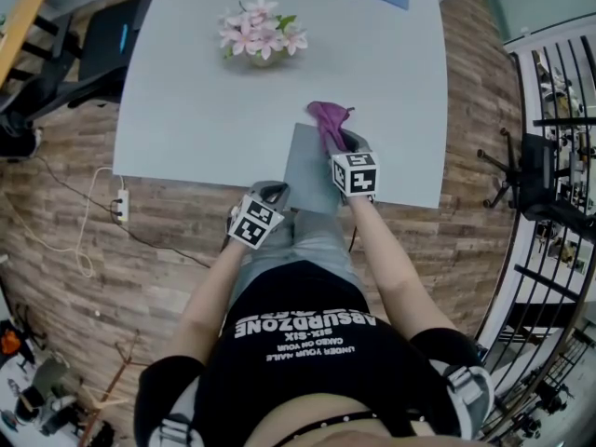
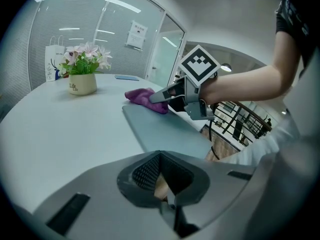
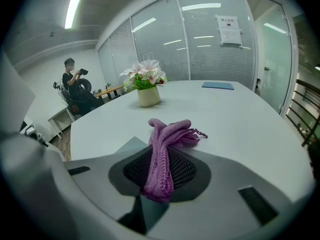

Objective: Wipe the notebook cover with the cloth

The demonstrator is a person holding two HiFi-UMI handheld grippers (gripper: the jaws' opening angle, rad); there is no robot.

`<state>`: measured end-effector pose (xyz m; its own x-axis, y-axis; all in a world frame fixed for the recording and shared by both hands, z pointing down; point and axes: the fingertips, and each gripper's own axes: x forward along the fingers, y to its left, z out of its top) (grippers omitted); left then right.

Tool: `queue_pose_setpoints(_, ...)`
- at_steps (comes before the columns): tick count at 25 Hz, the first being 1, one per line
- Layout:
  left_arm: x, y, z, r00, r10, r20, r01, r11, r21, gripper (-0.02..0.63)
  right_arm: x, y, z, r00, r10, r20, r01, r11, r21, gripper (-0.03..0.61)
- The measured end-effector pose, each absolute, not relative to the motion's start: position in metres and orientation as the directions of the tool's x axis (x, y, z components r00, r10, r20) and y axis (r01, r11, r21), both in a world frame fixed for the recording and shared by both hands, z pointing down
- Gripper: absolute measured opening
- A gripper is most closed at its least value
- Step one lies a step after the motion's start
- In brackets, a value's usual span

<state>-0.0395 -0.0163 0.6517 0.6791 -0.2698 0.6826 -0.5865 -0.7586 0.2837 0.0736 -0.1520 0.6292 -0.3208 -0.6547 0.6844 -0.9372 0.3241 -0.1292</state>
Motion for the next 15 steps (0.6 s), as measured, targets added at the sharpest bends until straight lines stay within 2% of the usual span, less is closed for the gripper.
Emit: queue_pose_setpoints(15, -0.039, -0.016, 0.651, 0.692, -0.255, 0.676, -0.576, -0.76, 0.303, 0.017, 0.043, -0.161, 0.627, -0.379, -0.642, 0.666, -0.909, 0.392, -0.14, 0.089)
